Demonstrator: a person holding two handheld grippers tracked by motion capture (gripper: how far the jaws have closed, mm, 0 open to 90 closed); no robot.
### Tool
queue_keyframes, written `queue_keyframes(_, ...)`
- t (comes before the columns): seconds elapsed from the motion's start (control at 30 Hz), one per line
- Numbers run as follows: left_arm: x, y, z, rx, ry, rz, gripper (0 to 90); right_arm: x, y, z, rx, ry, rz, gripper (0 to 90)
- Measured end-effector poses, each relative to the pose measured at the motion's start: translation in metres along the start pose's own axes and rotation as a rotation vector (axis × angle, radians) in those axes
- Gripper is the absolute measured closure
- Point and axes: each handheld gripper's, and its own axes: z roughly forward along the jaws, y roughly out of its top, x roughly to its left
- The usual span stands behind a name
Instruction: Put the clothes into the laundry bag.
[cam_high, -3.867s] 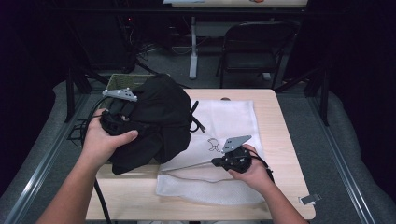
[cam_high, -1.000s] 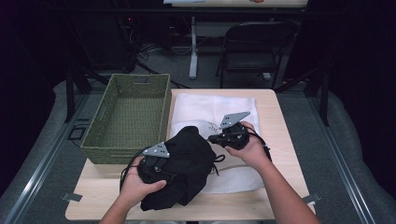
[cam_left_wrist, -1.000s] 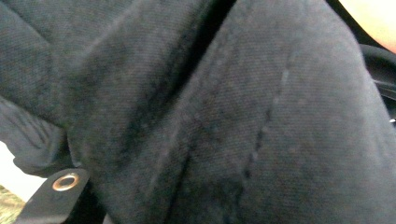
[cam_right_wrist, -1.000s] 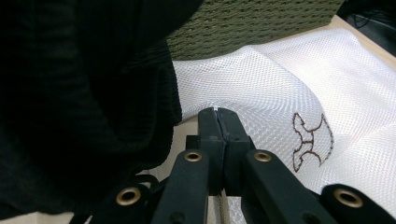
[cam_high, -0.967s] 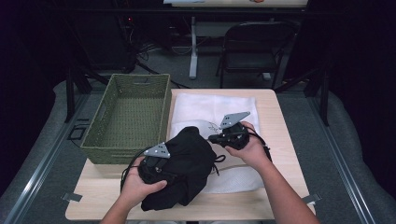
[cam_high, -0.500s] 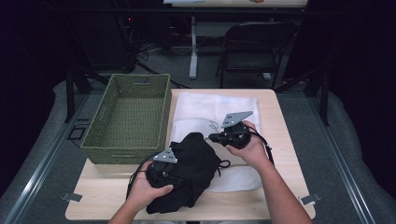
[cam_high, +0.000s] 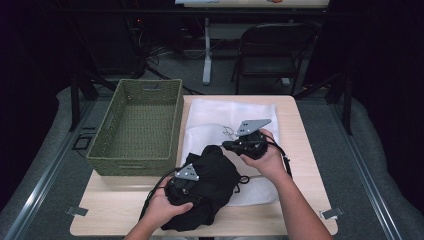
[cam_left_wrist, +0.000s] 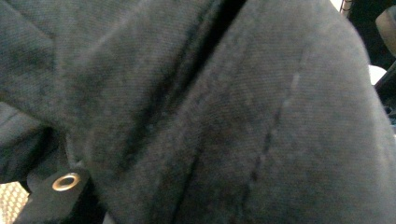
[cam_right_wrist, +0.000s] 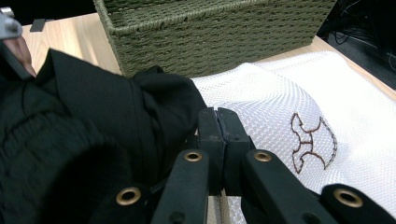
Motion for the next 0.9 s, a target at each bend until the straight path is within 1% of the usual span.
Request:
queue_keyframes(0.13,-0.002,0.001,0.004,0.009,0.006,0.008,66.2,0.001,0.0,0.002,-0.003,-0.005,-0.003,89.5)
queue_keyframes(0.2,-0.004,0.002,0.006,0.019,0.025,0.025,66.2,0.001,0.001,0.001,-0.007,-0.012,-0.003,89.6)
queue_keyframes(0.23,-0.005,0.002,0.008,0.019,0.019,0.034,66.2,0.001,0.001,0.001,-0.01,-0.016,-0.003,89.5)
queue_keyframes(0.27,-0.005,0.002,0.008,0.019,0.019,0.034,66.2,0.0,0.001,0.001,-0.014,-0.017,0.0,89.6)
queue_keyframes(0.3,-0.009,0.001,0.01,0.033,0.032,0.058,66.2,-0.001,0.001,0.002,-0.015,-0.018,0.001,89.6)
queue_keyframes(0.33,-0.009,0.001,0.01,0.033,0.032,0.058,66.2,-0.001,0.001,0.002,-0.015,-0.018,0.001,89.6)
queue_keyframes(0.37,-0.011,0.001,0.012,0.047,0.048,0.071,66.2,-0.001,0.0,0.003,-0.016,-0.022,0.005,89.5)
queue_keyframes(0.4,-0.01,0.0,0.015,0.045,0.032,0.069,66.2,0.0,0.0,0.003,-0.015,-0.024,0.002,89.6)
queue_keyframes(0.43,-0.01,0.001,0.016,0.051,0.043,0.065,66.2,0.001,0.001,0.004,-0.018,-0.024,0.002,89.6)
queue_keyframes(0.5,-0.009,0.001,0.017,0.051,0.042,0.063,66.2,0.001,0.002,0.004,-0.02,-0.026,-0.004,89.6)
queue_keyframes(0.53,-0.008,0.001,0.017,0.052,0.039,0.058,66.2,0.002,0.002,0.004,-0.023,-0.024,-0.003,89.6)
queue_keyframes(0.6,-0.006,0.001,0.02,0.05,0.02,0.055,66.2,0.002,0.004,0.003,-0.03,-0.021,-0.005,89.5)
queue_keyframes(0.67,-0.007,0.001,0.023,0.058,0.015,0.056,66.1,0.003,0.005,0.001,-0.036,-0.024,-0.004,89.6)
queue_keyframes(0.7,-0.006,0.001,0.025,0.07,0.024,0.054,66.1,0.003,0.006,0.0,-0.047,-0.023,-0.004,89.6)
queue_keyframes(0.73,-0.006,0.001,0.025,0.07,0.024,0.054,66.1,0.003,0.006,0.0,-0.047,-0.023,-0.004,89.6)
queue_keyframes(0.77,-0.005,0.002,0.027,0.072,0.017,0.05,66.1,0.004,0.007,-0.002,-0.054,-0.022,-0.006,89.6)
queue_keyframes(0.8,-0.004,0.001,0.029,0.068,0.002,0.047,66.1,0.005,0.008,-0.003,-0.06,-0.022,-0.005,89.6)
queue_keyframes(0.83,-0.003,0.002,0.031,0.079,0.0,0.041,66.1,0.005,0.009,-0.004,-0.061,-0.025,-0.011,89.6)
queue_keyframes(0.87,-0.003,0.002,0.031,0.079,0.0,0.041,66.1,0.005,0.009,-0.004,-0.061,-0.025,-0.011,89.6)
queue_keyframes(0.9,-0.003,0.002,0.031,0.089,0.007,0.044,66.1,0.007,0.011,-0.007,-0.074,-0.025,-0.016,89.6)
